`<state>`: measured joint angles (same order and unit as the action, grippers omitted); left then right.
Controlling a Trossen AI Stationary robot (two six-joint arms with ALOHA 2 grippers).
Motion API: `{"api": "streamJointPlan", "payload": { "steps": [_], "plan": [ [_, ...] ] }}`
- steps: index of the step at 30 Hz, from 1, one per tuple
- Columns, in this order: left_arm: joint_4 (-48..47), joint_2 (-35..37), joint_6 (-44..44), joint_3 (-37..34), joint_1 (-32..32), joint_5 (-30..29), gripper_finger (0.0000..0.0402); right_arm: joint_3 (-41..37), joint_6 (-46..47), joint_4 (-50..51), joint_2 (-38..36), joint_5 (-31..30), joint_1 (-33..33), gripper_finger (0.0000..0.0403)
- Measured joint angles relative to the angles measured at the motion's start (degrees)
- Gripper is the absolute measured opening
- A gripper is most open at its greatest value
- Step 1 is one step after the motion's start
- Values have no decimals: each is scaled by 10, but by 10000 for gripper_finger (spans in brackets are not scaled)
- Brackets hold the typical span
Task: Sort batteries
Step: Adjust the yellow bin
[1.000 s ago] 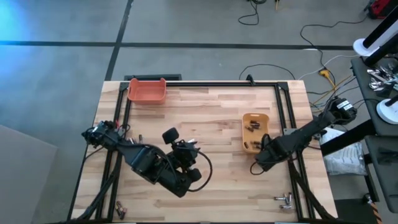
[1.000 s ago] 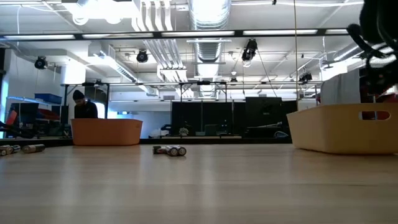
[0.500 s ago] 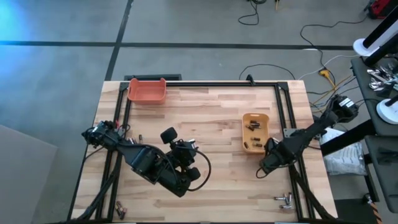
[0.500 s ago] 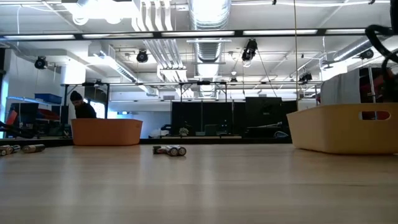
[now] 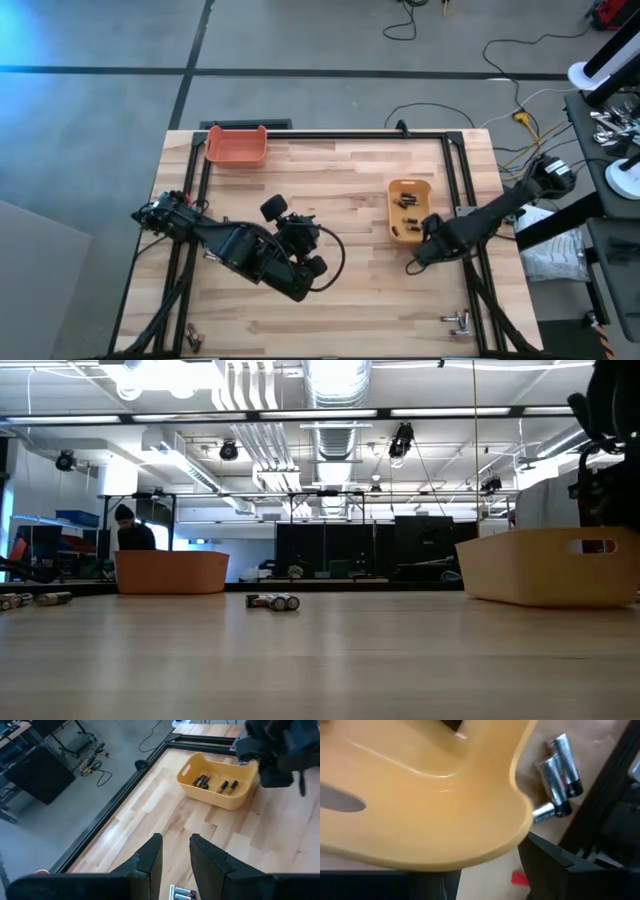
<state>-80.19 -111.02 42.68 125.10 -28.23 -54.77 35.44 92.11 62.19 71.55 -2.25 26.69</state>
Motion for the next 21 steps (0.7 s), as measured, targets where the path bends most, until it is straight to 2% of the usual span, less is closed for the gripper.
{"api": "streamJointPlan", "payload": {
  "steps": [3,12,15,18,21],
  "plan": [
    [-7,0,-1,0,-2,3,80,-1,-32,0,18,-17,-2,174],
    [-13,0,-21,0,0,2,80,-9,-154,-20,44,2,-19,184],
    [-13,0,-25,0,0,2,80,-20,-195,-35,58,25,-24,181],
    [-13,0,-26,0,-1,2,80,-23,-227,-43,63,83,-24,177],
    [-13,0,-23,0,-5,2,80,-5,-226,-25,45,121,-21,173]
  ]
}}
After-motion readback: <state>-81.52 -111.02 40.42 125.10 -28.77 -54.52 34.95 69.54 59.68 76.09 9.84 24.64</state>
